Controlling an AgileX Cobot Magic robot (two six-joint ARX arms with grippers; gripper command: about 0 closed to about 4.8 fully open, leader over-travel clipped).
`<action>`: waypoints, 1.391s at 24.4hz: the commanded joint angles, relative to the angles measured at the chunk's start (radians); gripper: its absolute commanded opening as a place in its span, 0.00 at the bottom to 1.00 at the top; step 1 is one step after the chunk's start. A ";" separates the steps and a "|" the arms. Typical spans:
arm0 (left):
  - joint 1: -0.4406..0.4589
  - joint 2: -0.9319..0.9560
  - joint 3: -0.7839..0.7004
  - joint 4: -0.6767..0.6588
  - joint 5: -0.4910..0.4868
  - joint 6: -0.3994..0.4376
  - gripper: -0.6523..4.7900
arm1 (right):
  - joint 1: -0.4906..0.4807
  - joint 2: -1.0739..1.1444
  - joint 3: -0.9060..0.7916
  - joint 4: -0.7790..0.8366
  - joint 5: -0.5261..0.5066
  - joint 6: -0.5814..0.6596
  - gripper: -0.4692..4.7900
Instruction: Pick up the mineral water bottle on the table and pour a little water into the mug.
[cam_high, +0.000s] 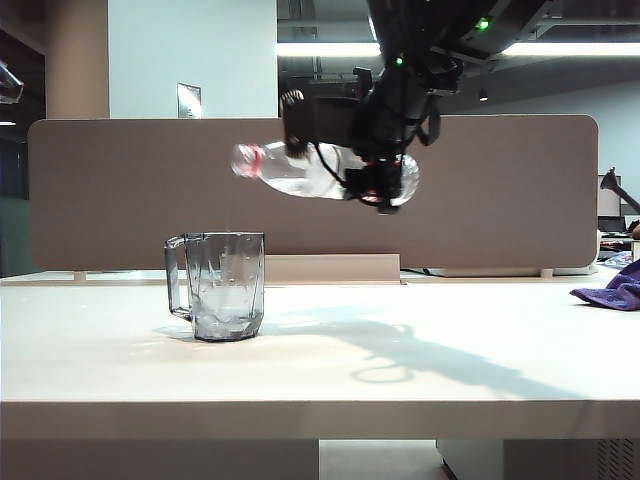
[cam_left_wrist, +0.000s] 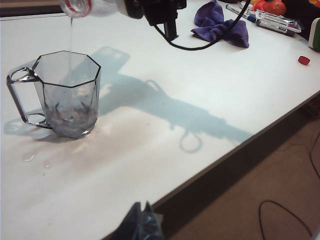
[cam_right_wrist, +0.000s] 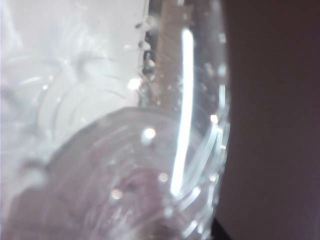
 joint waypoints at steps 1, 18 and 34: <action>0.000 0.000 0.006 0.011 0.005 0.000 0.11 | 0.005 -0.007 0.003 0.024 -0.019 0.193 0.61; 0.000 0.000 0.006 0.011 0.005 0.001 0.11 | 0.006 -0.007 -0.212 0.285 -0.236 1.146 0.75; 0.000 0.000 0.006 0.011 0.005 0.000 0.11 | 0.002 -0.007 -0.504 0.642 -0.220 1.411 0.57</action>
